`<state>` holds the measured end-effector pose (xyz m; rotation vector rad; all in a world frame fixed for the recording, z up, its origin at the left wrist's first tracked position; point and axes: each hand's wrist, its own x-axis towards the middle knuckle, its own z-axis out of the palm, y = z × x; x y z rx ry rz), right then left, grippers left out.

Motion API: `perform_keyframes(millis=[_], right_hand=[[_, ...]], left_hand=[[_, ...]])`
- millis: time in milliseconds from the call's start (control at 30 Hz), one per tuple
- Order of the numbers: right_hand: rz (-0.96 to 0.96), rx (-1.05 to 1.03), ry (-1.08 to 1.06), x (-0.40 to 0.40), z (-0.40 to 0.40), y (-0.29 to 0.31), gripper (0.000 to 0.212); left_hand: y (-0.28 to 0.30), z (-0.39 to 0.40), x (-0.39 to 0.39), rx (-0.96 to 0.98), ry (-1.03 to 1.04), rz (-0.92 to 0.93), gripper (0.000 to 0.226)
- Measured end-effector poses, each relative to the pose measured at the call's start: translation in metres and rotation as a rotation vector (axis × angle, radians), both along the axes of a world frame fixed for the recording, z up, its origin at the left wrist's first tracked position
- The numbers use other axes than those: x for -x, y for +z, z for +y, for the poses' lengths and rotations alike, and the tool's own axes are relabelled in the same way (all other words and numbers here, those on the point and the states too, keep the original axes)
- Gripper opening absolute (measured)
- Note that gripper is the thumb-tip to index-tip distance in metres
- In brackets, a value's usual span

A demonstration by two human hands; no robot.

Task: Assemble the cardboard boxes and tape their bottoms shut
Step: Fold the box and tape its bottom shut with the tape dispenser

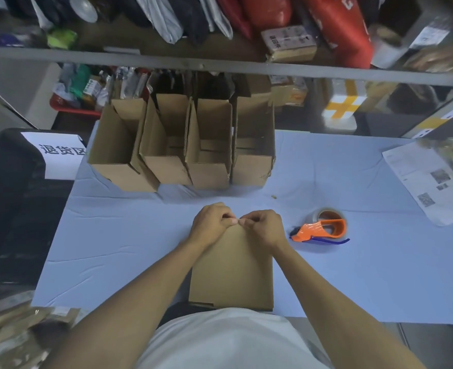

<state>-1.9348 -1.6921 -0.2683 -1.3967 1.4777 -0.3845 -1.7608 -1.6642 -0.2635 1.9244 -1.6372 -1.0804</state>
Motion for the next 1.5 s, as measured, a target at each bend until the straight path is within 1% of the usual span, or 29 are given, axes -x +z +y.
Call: perform_keyframes(millis=[100, 200, 300, 367, 400, 433, 467, 500, 567, 600, 667, 733, 800, 833, 933, 967, 1000, 1033, 1067, 1100, 1133, 1233, 1267, 1300, 1333, 1367, 1400, 1433, 1500], right_hand=[[-0.007, -0.012, 0.018, 0.012, -0.004, -0.002, 0.009], [-0.012, -0.017, -0.019, 0.013, -0.006, -0.004, 0.010], [-0.029, -0.033, -0.001, 0.013, -0.009, -0.004, 0.009], [-0.044, -0.048, -0.002, 0.015, -0.009, -0.005, 0.011], [-0.049, -0.054, -0.029, 0.016, -0.008, -0.005, 0.012], [-0.048, -0.054, -0.064, 0.015, -0.008, -0.005, 0.013], [-0.048, -0.050, -0.107, 0.014, -0.007, -0.004, 0.013], [-0.044, -0.042, -0.161, 0.013, -0.006, -0.003, 0.013], [-0.029, -0.025, -0.292, 0.017, -0.004, -0.003, 0.013], [-0.002, -0.020, -0.342, 0.021, -0.001, -0.002, 0.013], [0.076, 0.000, -0.375, 0.030, 0.012, -0.003, 0.020], [0.151, 0.007, -0.311, 0.038, 0.030, -0.002, 0.028], [0.211, 0.006, -0.186, 0.050, 0.043, 0.000, 0.031], [0.249, 0.042, -0.144, 0.060, 0.047, 0.002, 0.030], [0.471, 0.277, -0.156, 0.104, 0.036, 0.007, 0.008], [0.573, 0.289, -0.154, 0.120, 0.029, 0.008, 0.022], [0.686, 0.248, -0.094, 0.135, 0.021, 0.006, 0.039], [0.795, 0.200, -0.001, 0.146, 0.015, 0.004, 0.051], [0.875, 0.171, 0.098, 0.155, 0.009, -0.001, 0.057], [0.904, 0.157, 0.172, 0.159, 0.004, -0.006, 0.057], [0.863, 0.150, 0.207, 0.162, 0.000, -0.010, 0.054], [0.640, 0.120, 0.257, 0.166, -0.009, -0.010, 0.051], [0.570, 0.168, 0.263, 0.167, -0.010, -0.008, 0.050], [0.512, 0.246, 0.260, 0.167, -0.010, -0.004, 0.050], [0.454, 0.319, 0.238, 0.165, -0.008, 0.001, 0.050], [0.393, 0.327, 0.202, 0.162, -0.006, 0.009, 0.051], [0.317, 0.287, 0.160, 0.158, -0.003, 0.018, 0.050], [0.232, 0.236, 0.127, 0.154, 0.001, 0.029, 0.047], [0.119, 0.200, 0.131, 0.146, 0.012, 0.048, 0.040]], left_hand=[[-0.003, 0.002, -0.006, 0.000, 0.084, -0.014, 0.008], [-0.003, 0.002, 0.001, -0.004, 0.150, -0.033, 0.010], [-0.004, 0.002, 0.003, -0.028, 0.137, 0.033, 0.008], [-0.003, 0.000, 0.004, -0.024, 0.151, 0.056, 0.010], [-0.001, -0.002, 0.006, 0.000, 0.151, 0.032, 0.010], [0.001, -0.005, 0.008, 0.028, 0.140, -0.031, 0.008], [0.003, -0.007, 0.012, 0.061, 0.115, -0.131, 0.004], [0.005, -0.008, 0.018, 0.085, 0.091, -0.258, 0.010], [0.007, -0.001, 0.031, 0.064, 0.068, -0.458, 0.038], [0.006, 0.007, 0.040, 0.027, 0.069, -0.498, 0.052], [-0.001, 0.027, 0.060, -0.048, 0.027, -0.512, 0.075], [-0.011, 0.047, 0.075, -0.055, -0.071, -0.555, 0.086], [-0.018, 0.058, 0.073, 0.016, -0.191, -0.636, 0.088], [-0.021, 0.060, 0.069, 0.062, -0.255, -0.671, 0.088], [-0.025, 0.055, 0.051, 0.213, -0.377, -0.700, 0.087], [-0.026, 0.053, 0.047, 0.247, -0.407, -0.701, 0.087], [-0.028, 0.052, 0.045, 0.265, -0.437, -0.703, 0.087], [-0.029, 0.051, 0.042, 0.273, -0.466, -0.700, 0.088], [-0.031, 0.050, 0.039, 0.272, -0.496, -0.692, 0.088], [-0.031, 0.047, 0.036, 0.263, -0.529, -0.683, 0.088], [-0.030, 0.045, 0.032, 0.246, -0.562, -0.683, 0.088], [-0.022, 0.039, 0.024, 0.223, -0.618, -0.691, 0.086], [-0.018, 0.037, 0.025, 0.220, -0.608, -0.656, 0.082], [-0.014, 0.034, 0.026, 0.216, -0.564, -0.576, 0.075], [-0.008, 0.031, 0.027, 0.213, -0.480, -0.445, 0.064], [0.000, 0.026, 0.030, 0.207, -0.373, -0.290, 0.050], [0.008, 0.020, 0.033, 0.187, -0.261, -0.135, 0.037], [0.016, 0.014, 0.037, 0.146, -0.156, 0.020, 0.029], [0.033, 0.004, 0.046, 0.017, 0.008, 0.295, 0.023]])
